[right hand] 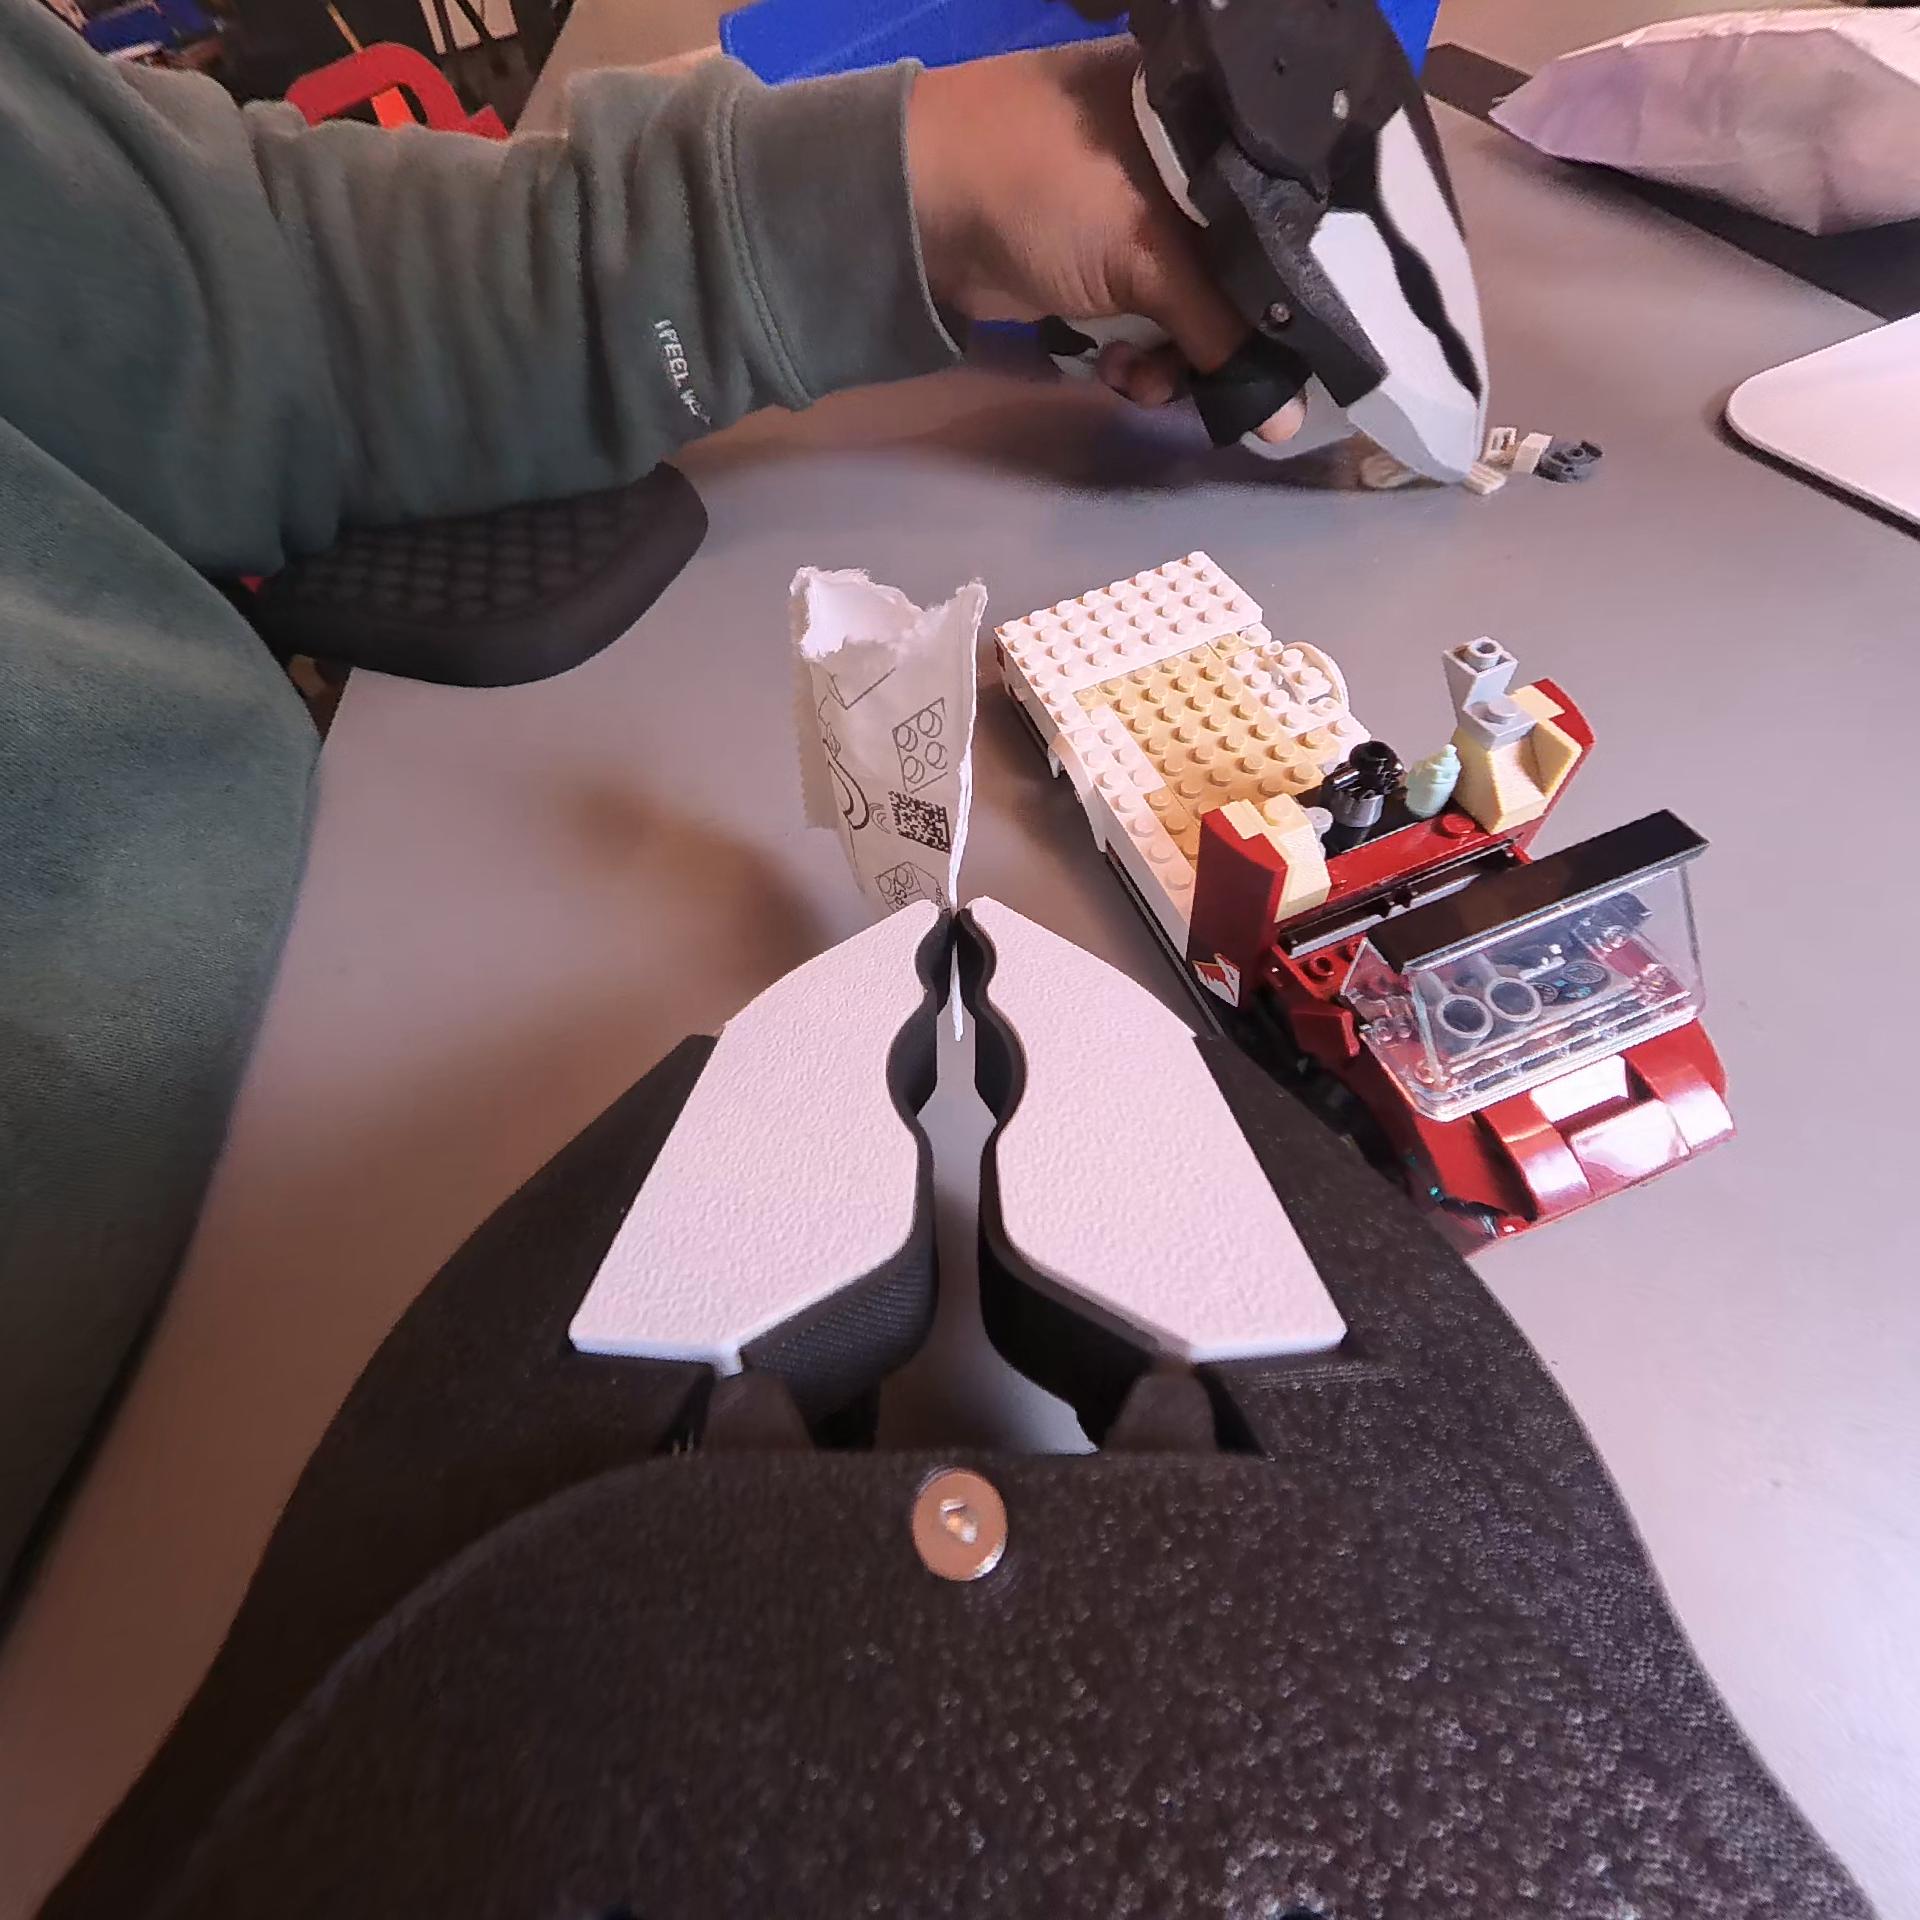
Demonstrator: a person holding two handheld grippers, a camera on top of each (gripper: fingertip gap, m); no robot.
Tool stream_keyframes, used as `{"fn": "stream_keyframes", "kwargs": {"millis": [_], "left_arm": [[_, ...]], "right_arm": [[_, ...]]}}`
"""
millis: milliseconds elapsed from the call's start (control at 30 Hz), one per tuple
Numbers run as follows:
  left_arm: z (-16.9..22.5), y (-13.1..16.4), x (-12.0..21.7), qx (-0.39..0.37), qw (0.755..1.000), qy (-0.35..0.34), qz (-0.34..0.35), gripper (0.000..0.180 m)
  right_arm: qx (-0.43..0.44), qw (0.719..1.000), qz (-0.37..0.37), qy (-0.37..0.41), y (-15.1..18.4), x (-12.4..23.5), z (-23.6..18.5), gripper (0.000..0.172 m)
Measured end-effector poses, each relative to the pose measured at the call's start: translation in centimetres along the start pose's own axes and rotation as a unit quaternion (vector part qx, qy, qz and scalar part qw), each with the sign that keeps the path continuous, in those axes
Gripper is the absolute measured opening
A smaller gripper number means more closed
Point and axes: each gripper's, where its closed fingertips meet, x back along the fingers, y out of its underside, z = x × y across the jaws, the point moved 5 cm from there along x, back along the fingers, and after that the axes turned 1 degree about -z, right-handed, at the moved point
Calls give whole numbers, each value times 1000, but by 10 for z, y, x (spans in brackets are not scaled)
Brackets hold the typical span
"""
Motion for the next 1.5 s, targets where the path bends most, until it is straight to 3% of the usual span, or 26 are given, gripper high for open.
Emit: {"fn": "stream_keyframes", "kwargs": {"millis": [233, 300, 433, 633, 767, 867, 1000, 1167, 1300, 1500], "left_arm": [[2, 0, 19, -9, 999, 8, 29, 0], [0, -2, 28, -4, 999, -3, 32, 13], [-2, 18, 25, 9, 999, 12, -41, 40], [0, 24, 21, 34, 997, 67, -28, 15], [3, 23, 20, 1, 998, 68, -10, 14], [27, 1, 39, -28, 989, 126, 68, 14], [107, -38, 100, -149, 941, 247, 175, 14], [169, -38, 115, -252, 911, 282, 166, 14], [177, -30, 103, -268, 913, 277, 134, 15], [173, -32, 106, -255, 912, 287, 145, 23]], "right_arm": [[2, 1000, -1, 1, 0, 0, 0, 1], [2, 1000, -1, 0, 0, 0, -1, 1], [3, 1000, -2, -1, 1, -1, -1, 1], [3, 1000, -3, -1, 1, -1, -1, 1], [5, 1000, -2, 0, 0, -1, -2, 1], [6, 1000, -3, 6, 0, -1, 0, 1], [-7, 1000, -4, 18, 1, 0, 5, 1], [-15, 1000, 1, 21, 0, 1, 7, 1], [-10, 1000, -1, 23, 0, 0, 6, 1], [-11, 1000, 0, 21, 1, 0, 6, 1]]}}
